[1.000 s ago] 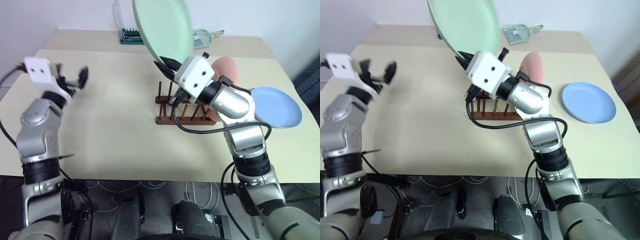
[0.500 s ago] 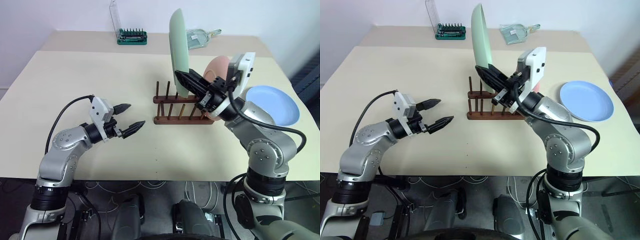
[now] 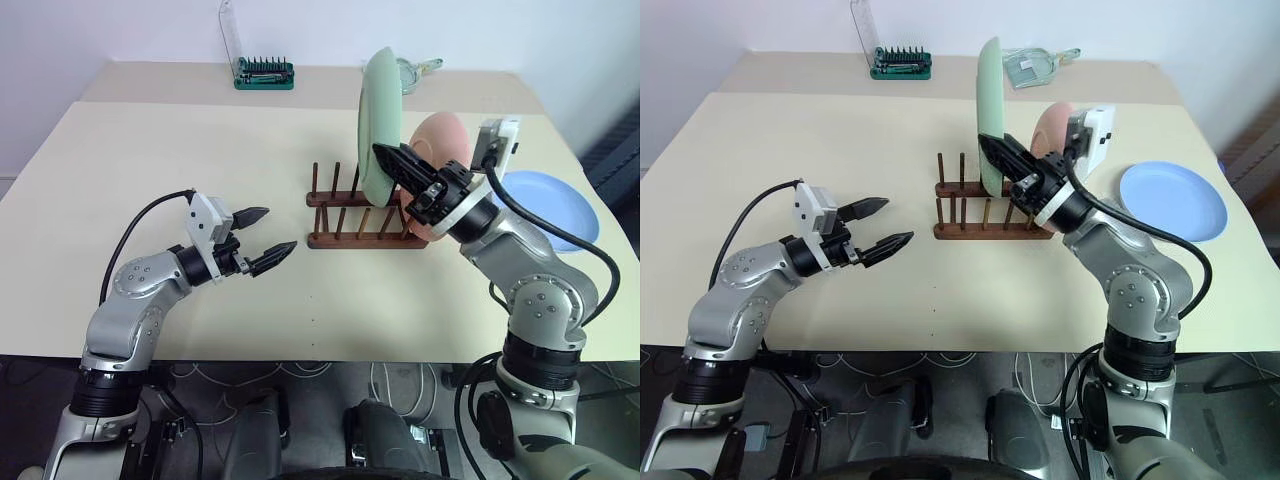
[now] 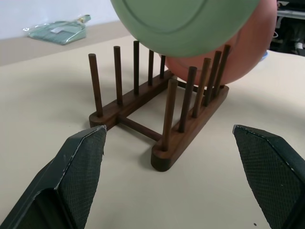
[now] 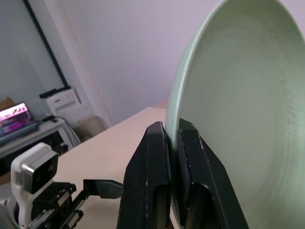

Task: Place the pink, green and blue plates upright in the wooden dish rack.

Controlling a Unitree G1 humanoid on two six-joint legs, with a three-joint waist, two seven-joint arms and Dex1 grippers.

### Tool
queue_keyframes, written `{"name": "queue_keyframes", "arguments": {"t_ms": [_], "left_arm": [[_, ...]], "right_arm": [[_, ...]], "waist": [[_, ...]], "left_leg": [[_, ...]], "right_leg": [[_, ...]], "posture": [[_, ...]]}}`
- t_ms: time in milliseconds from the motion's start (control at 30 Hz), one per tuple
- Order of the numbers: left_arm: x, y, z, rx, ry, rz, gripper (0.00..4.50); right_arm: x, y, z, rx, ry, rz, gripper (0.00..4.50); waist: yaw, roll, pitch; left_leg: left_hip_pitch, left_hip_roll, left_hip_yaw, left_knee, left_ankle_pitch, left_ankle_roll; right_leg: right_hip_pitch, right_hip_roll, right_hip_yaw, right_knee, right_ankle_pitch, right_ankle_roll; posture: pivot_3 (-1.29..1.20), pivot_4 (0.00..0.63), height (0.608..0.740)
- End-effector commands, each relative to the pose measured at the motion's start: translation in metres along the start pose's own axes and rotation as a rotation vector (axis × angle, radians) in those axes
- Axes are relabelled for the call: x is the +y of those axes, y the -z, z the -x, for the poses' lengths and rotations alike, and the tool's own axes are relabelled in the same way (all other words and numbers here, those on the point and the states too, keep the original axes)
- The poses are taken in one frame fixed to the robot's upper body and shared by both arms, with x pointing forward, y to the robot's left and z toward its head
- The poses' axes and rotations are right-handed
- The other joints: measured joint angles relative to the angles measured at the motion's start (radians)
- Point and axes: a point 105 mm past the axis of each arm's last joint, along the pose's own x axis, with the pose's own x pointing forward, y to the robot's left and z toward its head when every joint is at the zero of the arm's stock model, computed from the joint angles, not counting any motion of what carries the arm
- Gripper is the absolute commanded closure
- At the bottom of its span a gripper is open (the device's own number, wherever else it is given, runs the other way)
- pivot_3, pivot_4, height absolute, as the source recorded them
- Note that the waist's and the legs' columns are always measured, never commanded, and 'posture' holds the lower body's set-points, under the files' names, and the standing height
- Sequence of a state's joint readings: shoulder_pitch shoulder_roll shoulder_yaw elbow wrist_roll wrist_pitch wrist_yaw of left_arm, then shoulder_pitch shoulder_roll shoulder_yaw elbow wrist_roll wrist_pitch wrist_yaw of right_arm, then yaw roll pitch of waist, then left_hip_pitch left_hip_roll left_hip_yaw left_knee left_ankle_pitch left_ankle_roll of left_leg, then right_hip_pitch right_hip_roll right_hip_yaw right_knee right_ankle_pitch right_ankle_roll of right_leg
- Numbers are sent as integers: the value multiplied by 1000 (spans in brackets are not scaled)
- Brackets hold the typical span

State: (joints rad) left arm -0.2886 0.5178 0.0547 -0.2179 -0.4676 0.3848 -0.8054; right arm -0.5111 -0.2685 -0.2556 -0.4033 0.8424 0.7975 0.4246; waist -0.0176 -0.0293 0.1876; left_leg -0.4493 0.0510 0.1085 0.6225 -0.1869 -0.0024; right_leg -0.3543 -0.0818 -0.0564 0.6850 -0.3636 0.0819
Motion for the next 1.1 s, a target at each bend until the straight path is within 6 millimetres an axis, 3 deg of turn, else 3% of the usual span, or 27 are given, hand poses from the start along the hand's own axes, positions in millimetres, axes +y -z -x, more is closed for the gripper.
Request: {"name": "queue_keyframes", "arguments": {"t_ms": [33, 300, 400, 633, 1000, 1100], "left_arm": [[-6, -14, -1, -47, 29, -28, 141], [-10, -15, -4, -50, 52, -24, 141], [-12, -16, -6, -53, 57, -21, 102], [-12, -16, -7, -55, 61, -15, 102], [-13, -15, -9, -54, 70, -8, 102], [-15, -15, -10, -55, 79, -6, 102]], "right_arm": [[-3, -6, 6, -26, 7, -20, 4500], [-11, 1, 10, -9, 34, -63, 4500], [-12, 1, 10, -11, 41, -66, 3531], [-12, -3, 9, -3, 53, -12, 62], [-2, -27, 3, 107, 42, 408, 62], [8, -46, 6, 118, 20, 579, 62]], "waist": [[0, 0, 0], [0, 0, 0], [0, 0, 0], [0, 0, 0], [2, 1, 0], [3, 2, 1]], "left_leg": [[0, 0, 0, 0, 0, 0], [0, 0, 0, 0, 0, 0], [0, 0, 0, 0, 0, 0], [0, 0, 0, 0, 0, 0], [0, 0, 0, 0, 0, 0], [-1, 0, 0, 0, 0, 0]], "right_leg": [[0, 0, 0, 0, 0, 0], [0, 0, 0, 0, 0, 0], [0, 0, 0, 0, 0, 0], [0, 0, 0, 0, 0, 0], [0, 0, 0, 0, 0, 0], [0, 0, 0, -1, 0, 0]], "posture": [[0, 150, 732], [0, 150, 732], [0, 150, 732], [0, 150, 732], [0, 150, 732], [0, 150, 732]]}}
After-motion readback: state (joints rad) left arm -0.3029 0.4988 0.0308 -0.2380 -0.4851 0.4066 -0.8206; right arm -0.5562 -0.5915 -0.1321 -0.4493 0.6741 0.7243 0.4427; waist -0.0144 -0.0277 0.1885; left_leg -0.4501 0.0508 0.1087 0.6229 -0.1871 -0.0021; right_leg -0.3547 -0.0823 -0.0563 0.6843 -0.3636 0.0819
